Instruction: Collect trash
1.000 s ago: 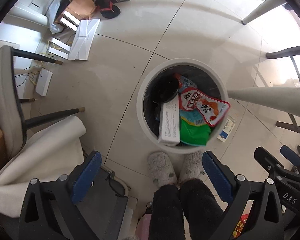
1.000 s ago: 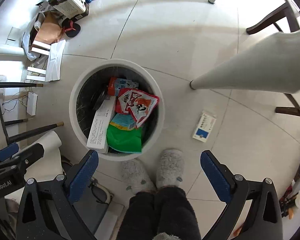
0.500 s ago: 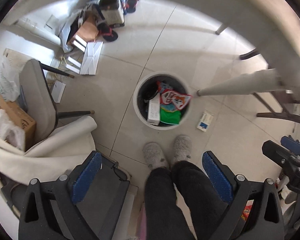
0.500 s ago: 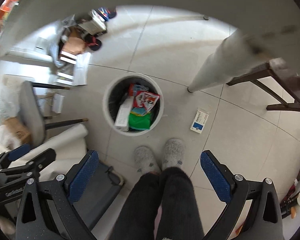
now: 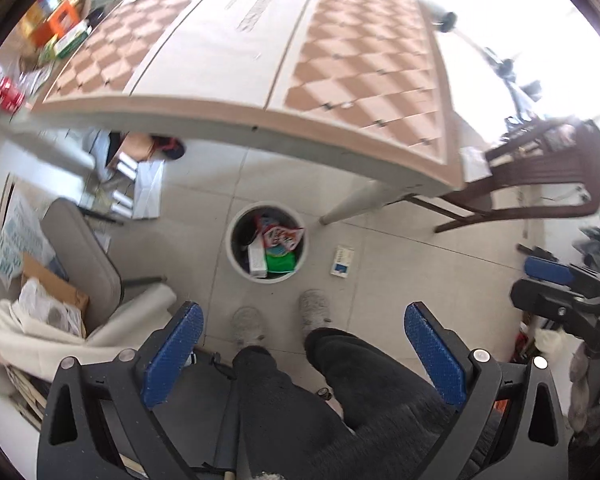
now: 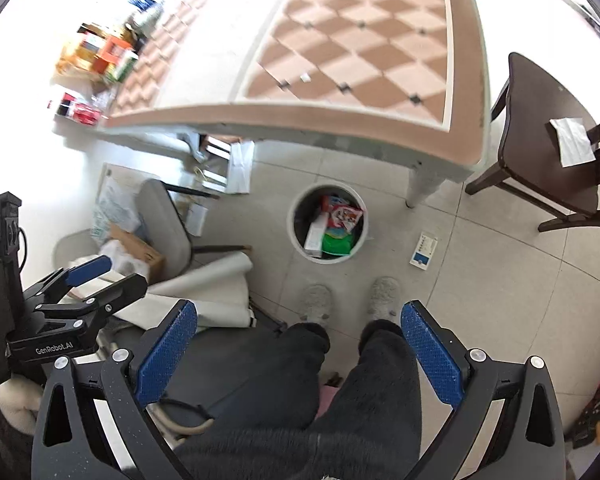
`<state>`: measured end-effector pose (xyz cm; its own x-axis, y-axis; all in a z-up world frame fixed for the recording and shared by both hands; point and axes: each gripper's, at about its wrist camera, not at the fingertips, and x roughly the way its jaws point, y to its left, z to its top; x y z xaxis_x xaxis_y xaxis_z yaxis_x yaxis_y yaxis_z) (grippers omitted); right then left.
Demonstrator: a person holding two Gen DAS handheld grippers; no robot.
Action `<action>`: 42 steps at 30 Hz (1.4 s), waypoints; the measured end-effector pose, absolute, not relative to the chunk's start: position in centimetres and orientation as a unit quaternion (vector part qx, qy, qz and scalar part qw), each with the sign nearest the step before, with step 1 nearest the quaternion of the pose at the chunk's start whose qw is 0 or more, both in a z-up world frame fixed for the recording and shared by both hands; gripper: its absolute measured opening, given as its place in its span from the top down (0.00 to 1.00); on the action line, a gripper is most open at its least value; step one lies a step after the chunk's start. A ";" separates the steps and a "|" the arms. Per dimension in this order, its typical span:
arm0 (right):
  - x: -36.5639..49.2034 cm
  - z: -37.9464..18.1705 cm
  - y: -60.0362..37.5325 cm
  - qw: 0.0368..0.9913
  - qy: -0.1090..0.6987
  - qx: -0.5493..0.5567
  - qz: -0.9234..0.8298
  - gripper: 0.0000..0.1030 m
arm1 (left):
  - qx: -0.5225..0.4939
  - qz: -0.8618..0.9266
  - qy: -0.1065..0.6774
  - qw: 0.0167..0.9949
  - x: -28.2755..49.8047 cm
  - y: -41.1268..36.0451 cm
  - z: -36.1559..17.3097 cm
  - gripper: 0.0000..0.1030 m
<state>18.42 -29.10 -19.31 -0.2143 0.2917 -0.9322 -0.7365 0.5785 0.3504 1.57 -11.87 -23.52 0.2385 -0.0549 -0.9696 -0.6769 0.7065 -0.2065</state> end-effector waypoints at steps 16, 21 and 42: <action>5.9 -8.5 -32.2 0.661 0.640 -0.087 0.382 0.00 | -0.283 0.114 0.550 0.778 -4.7 -10.3 -14.2 0.00; 3.8 -7.7 -31.8 0.672 0.636 -0.080 0.371 0.00 | -0.282 0.104 0.543 0.785 -6.1 -9.9 -13.2 0.00; 2.5 -6.5 -31.4 0.677 0.626 -0.087 0.378 0.00 | -0.296 0.131 0.518 0.792 -7.8 -10.3 -12.1 0.00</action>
<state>2.55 -31.36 -6.47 -0.0693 0.4020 -0.9130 -0.6206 0.6992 0.3550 -7.85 -10.29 -12.13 0.4285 -0.0986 -0.8981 -0.5141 0.7908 -0.3321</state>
